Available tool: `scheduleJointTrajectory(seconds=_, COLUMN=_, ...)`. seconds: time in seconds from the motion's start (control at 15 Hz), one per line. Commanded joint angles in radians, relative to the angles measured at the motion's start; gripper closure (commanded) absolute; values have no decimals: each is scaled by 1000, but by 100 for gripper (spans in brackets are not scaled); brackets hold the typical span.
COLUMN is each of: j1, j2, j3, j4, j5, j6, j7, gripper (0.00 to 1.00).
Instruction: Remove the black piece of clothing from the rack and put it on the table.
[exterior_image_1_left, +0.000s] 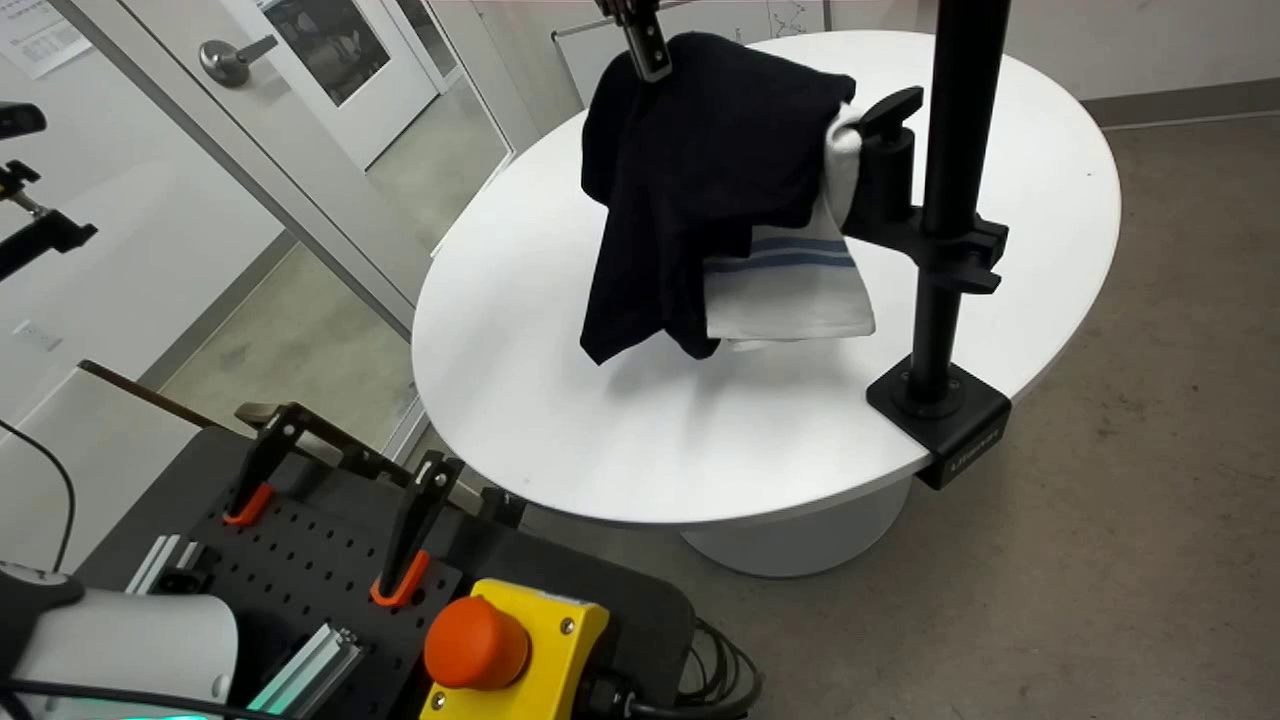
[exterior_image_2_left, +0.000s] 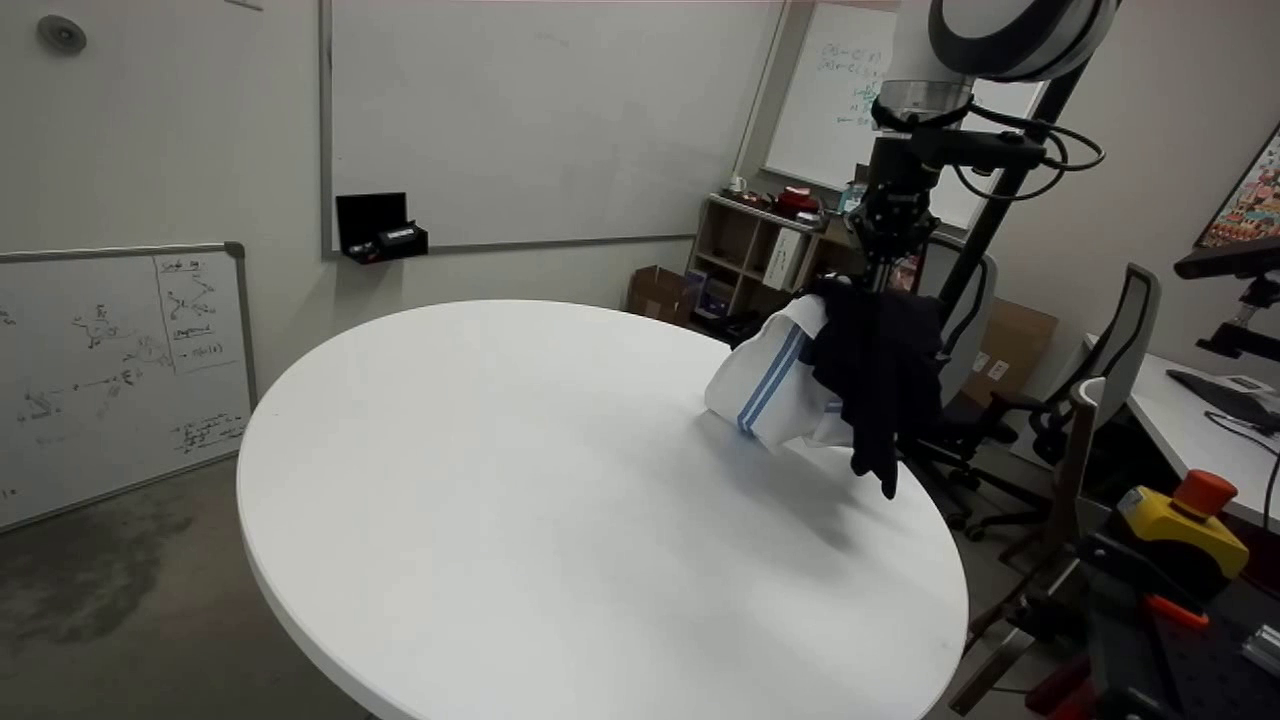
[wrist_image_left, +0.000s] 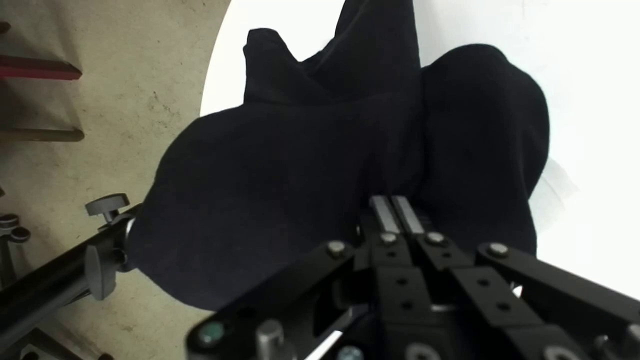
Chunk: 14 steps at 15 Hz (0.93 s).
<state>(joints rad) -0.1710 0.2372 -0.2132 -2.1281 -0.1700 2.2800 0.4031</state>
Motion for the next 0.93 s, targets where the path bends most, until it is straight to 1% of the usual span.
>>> scheduleJointTrajectory(seconds=0.0, j1=-1, j2=-20, j3=-10, j4=9, j5=59, j6=-10, j7=10, gripper=99)
scheduleJointTrajectory(seconds=0.13, j1=-14, j2=-57, j3=-4, j4=9, j5=140, j6=-21, j7=-2, gripper=99)
scheduleJointTrajectory(seconds=0.4, j1=-32, j2=-177, j3=1, j4=7, j5=304, j6=-49, j7=-29, gripper=99)
scheduleJointTrajectory(seconds=0.87, j1=-24, j2=-391, j3=4, j4=8, j5=465, j6=-149, j7=-94, gripper=99)
